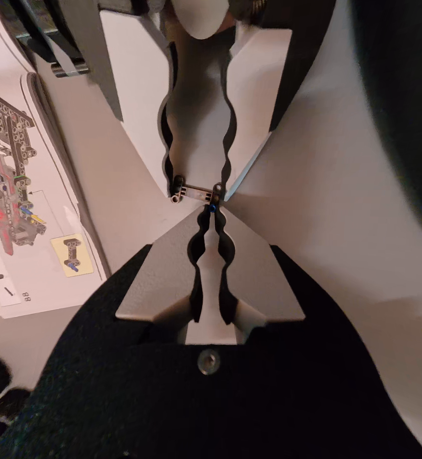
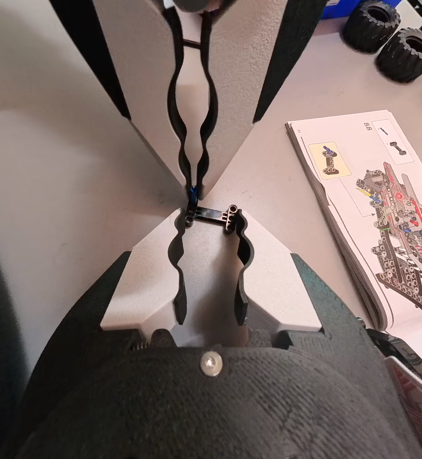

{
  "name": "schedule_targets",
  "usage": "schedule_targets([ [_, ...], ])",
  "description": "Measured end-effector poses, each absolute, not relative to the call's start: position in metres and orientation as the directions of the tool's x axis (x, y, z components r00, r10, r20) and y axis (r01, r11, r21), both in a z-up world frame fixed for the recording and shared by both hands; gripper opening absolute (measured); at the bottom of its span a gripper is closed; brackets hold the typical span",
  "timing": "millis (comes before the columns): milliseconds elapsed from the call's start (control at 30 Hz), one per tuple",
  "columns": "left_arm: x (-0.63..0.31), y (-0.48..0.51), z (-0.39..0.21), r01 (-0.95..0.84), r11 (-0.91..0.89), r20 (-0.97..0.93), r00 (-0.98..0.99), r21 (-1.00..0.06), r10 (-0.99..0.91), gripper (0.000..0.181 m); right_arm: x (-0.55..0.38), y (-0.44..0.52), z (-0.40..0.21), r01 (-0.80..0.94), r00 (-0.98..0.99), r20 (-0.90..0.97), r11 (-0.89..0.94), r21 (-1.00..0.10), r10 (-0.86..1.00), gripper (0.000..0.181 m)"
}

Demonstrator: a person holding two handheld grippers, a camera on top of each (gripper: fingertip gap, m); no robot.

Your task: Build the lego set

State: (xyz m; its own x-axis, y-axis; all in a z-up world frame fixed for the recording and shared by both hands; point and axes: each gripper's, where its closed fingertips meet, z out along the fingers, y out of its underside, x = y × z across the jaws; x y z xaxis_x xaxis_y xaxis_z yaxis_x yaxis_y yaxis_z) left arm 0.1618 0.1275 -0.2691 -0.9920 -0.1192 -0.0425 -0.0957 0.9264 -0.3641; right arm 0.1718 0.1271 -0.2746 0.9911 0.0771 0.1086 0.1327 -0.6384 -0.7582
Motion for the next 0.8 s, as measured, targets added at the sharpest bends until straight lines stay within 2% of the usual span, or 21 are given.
schedule_targets([
  [133, 0.1613, 0.1274, -0.2692, -0.179, 0.898, 0.023, -0.982, -0.402, -0.185, 0.002, 0.1719, 0.1271, -0.2745, 0.133, 0.991, 0.108, -0.638, -0.758, 0.077, 0.041],
  [267, 0.1614, 0.1273, -0.2692, -0.190, 0.879, 0.008, -0.978, -0.438, -0.207, 0.003, 0.1720, 0.1271, -0.2746, 0.129, 0.992, 0.104, -0.639, -0.759, 0.077, 0.041],
  [333, 0.1615, 0.1275, -0.2692, -0.152, 0.886, -0.044, -0.981, -0.438, -0.190, 0.003, 0.1721, 0.1271, -0.2746, 0.129, 0.992, 0.104, -0.639, -0.759, 0.077, 0.041],
  [433, 0.1617, 0.1272, -0.2687, -0.022, 0.929, -0.160, -0.983, -0.370, -0.086, 0.002, 0.1723, 0.1272, -0.2745, 0.130, 0.992, 0.104, -0.639, -0.759, 0.078, 0.041],
  [533, 0.1620, 0.1275, -0.2692, -0.205, 0.864, 0.006, -0.974, -0.460, -0.228, 0.003, 0.1731, 0.1272, -0.2744, 0.128, 0.992, 0.104, -0.639, -0.759, 0.076, 0.041],
  [700, 0.1624, 0.1282, -0.2693, -0.243, 0.868, -0.045, -0.956, -0.432, -0.290, 0.003, 0.1736, 0.1273, -0.2744, 0.127, 0.992, 0.103, -0.639, -0.759, 0.075, 0.041],
  [800, 0.1628, 0.1286, -0.2693, -0.352, 0.800, -0.016, -0.911, -0.486, -0.411, 0.003, 0.1747, 0.1274, -0.2744, 0.126, 0.992, 0.106, -0.639, -0.758, 0.070, 0.041],
])
